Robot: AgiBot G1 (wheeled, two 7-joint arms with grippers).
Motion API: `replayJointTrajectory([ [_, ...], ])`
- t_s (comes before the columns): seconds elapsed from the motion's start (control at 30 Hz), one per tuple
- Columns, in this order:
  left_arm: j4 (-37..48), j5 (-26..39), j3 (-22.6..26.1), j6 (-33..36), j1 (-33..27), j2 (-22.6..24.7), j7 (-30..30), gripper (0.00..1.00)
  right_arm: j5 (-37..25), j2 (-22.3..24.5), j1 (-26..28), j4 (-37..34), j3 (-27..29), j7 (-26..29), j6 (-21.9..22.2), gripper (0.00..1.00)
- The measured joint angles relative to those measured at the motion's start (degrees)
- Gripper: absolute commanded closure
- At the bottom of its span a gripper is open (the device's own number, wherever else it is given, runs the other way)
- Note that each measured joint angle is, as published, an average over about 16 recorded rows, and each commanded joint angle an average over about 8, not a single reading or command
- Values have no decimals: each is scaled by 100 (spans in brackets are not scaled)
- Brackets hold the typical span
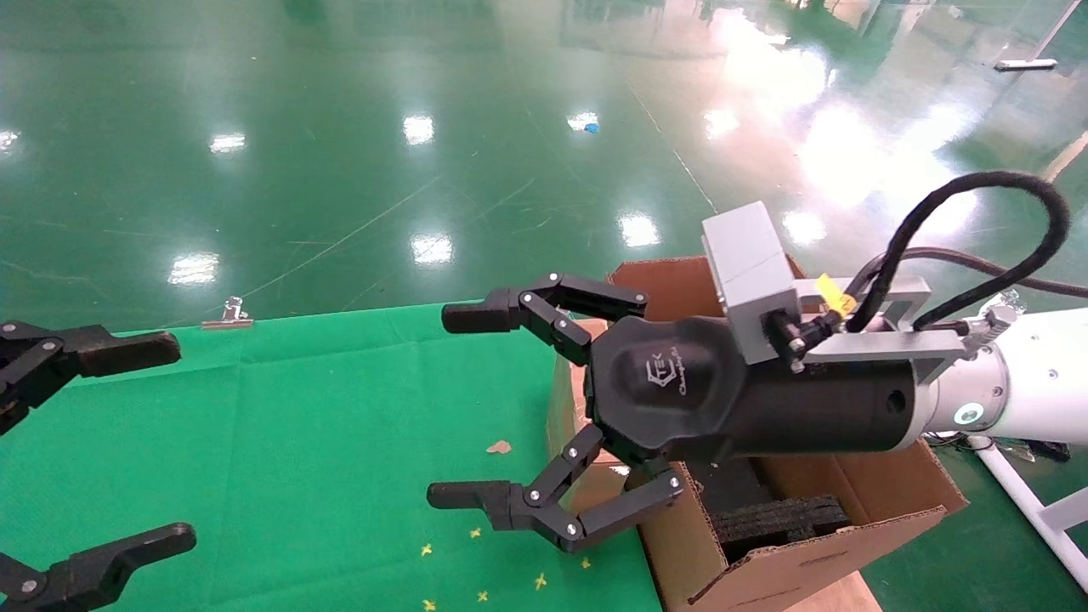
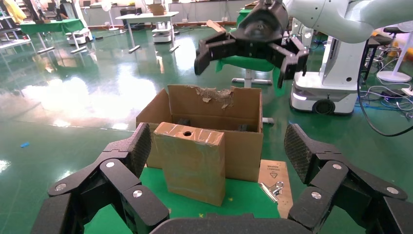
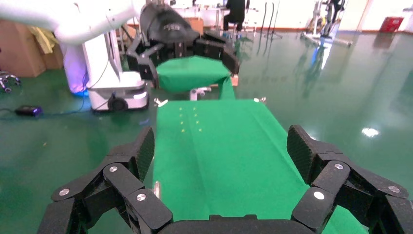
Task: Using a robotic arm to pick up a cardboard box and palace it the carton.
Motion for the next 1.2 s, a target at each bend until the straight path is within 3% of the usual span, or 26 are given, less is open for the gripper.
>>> replayJointTrajectory([
  [0.17,1,-1,1,1,-1,0,1,0,-607,-59,291,116,-304,248,-34,0],
  [0.33,3,-2,4,1,-2,-1,3,0,-1672,-377,972,222,-867,844,-96,0],
  [0.8,3,-6,10,-2,-4,-3,6,0,-5116,-1980,3281,235,-2960,2800,-364,0],
  [1.0,3,-8,13,-3,-5,-4,7,0,-5692,-2261,4090,162,-3720,3372,-466,0],
  [1.2,3,-10,15,-4,-5,-5,9,0,-5704,-2233,4835,55,-4438,3824,-526,0],
])
